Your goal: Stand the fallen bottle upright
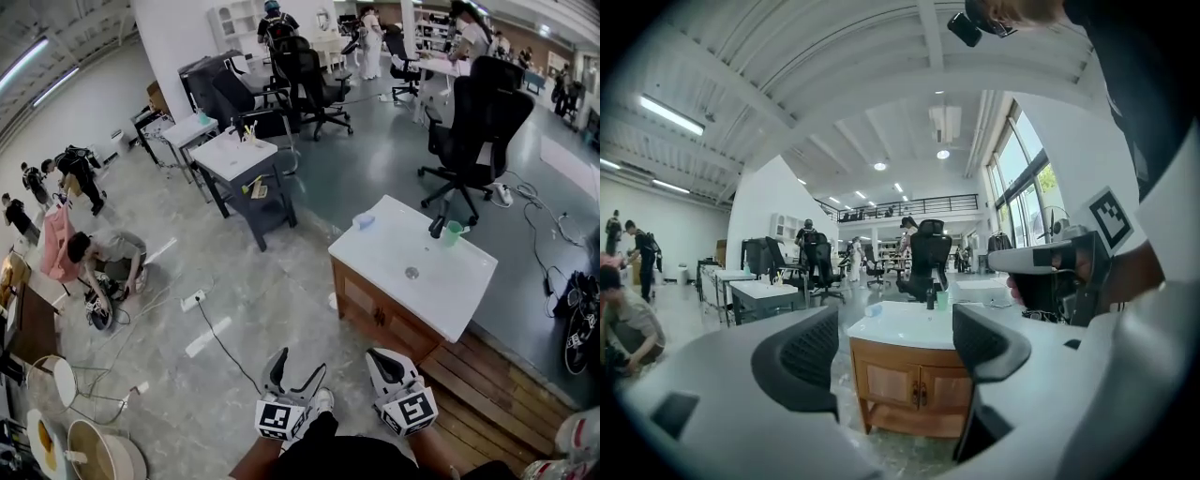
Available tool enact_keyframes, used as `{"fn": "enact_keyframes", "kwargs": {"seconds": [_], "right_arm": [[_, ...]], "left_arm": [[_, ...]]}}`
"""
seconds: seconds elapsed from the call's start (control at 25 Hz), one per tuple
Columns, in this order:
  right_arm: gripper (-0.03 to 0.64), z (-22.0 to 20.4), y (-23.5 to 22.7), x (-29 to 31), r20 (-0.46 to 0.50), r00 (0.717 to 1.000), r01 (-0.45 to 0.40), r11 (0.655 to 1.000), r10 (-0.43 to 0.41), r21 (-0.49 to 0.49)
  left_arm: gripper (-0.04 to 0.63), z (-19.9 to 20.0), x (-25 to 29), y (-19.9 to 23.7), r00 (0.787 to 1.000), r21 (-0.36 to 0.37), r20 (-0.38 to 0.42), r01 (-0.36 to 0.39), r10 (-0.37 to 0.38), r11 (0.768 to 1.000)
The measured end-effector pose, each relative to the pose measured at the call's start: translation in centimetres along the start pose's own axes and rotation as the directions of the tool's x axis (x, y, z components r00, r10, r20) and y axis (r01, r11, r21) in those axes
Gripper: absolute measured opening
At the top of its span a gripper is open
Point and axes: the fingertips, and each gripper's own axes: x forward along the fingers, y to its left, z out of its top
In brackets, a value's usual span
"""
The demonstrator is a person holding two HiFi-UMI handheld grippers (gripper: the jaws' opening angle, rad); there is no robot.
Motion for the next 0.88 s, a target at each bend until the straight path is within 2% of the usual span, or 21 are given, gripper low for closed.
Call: {"fn": "enact_keyframes", "kwargs": {"seconds": [0.24,0.48,0.72,0.88], "right_arm": [[0.015,0.8,-2.9,5.5,-0.017,0.999,0.040,0.999,-0.041,-0.030],[0.015,2.6,-6.0,11.0,0.041,0.993,0.112,0.992,-0.110,-0.054],[0.015,2.9,-8.0,16.8,0.031,0.985,0.169,0.985,-0.168,-0.041],[0.015,3.9,-8.8,20.2,0.066,0.978,0.200,0.979,-0.197,-0.046]], "left_arm": [[0.362,1.2,5.4,3.8,0.999,-0.010,0.012,0.046,-0.045,0.999],[0.360,1.8,10.7,8.3,0.995,0.006,0.005,0.098,-0.098,0.995],[0.360,2.8,15.2,12.7,0.985,0.022,0.020,0.170,-0.171,0.985],[0.360,3.2,17.9,15.4,0.978,0.026,0.010,0.209,-0.209,0.978]]}}
